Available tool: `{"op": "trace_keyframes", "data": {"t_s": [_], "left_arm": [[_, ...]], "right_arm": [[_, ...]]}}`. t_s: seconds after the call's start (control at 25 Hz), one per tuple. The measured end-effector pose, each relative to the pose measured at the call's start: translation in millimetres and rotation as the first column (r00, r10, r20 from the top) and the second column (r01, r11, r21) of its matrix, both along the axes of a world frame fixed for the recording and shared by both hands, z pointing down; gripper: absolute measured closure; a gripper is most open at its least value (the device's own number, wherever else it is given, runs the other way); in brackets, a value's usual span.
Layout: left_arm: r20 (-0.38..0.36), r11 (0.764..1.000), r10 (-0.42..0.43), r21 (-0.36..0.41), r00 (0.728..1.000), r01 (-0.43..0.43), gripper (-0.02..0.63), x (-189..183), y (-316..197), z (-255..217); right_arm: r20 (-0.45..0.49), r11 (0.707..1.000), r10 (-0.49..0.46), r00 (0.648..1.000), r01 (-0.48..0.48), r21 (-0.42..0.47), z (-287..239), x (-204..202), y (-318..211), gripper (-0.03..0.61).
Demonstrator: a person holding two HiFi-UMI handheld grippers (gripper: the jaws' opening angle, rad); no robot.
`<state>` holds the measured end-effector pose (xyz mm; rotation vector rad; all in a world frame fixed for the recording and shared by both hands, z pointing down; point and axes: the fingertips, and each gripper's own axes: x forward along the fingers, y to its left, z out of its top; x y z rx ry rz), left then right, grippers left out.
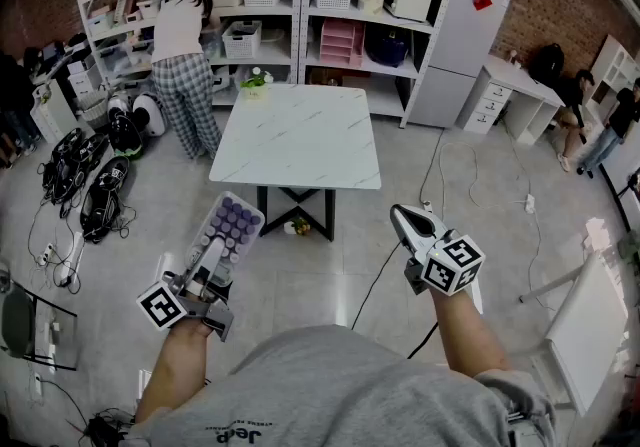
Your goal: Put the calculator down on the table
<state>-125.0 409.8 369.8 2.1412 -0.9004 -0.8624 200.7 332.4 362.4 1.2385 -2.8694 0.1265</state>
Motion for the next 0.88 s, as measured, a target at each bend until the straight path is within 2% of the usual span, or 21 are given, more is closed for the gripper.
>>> {"op": "trace_keyframes", "data": {"t_s": [0.44,0.88], "left_arm": [[0.003,1.000,-0.007,-0.001,1.000,0.007,0.460,3,-1,0],[0.016,0.999,-0.049,0.003,0.999,0.049,0.460,43,-4,-2]], "right_arm": [[-0.007,1.000,-0.009,1.000,0.009,0.004,-1,3,-3,0.577],[-0.003,0.999,-0.033,0.999,0.033,0.019,-4,38,-13,0.575]]}}
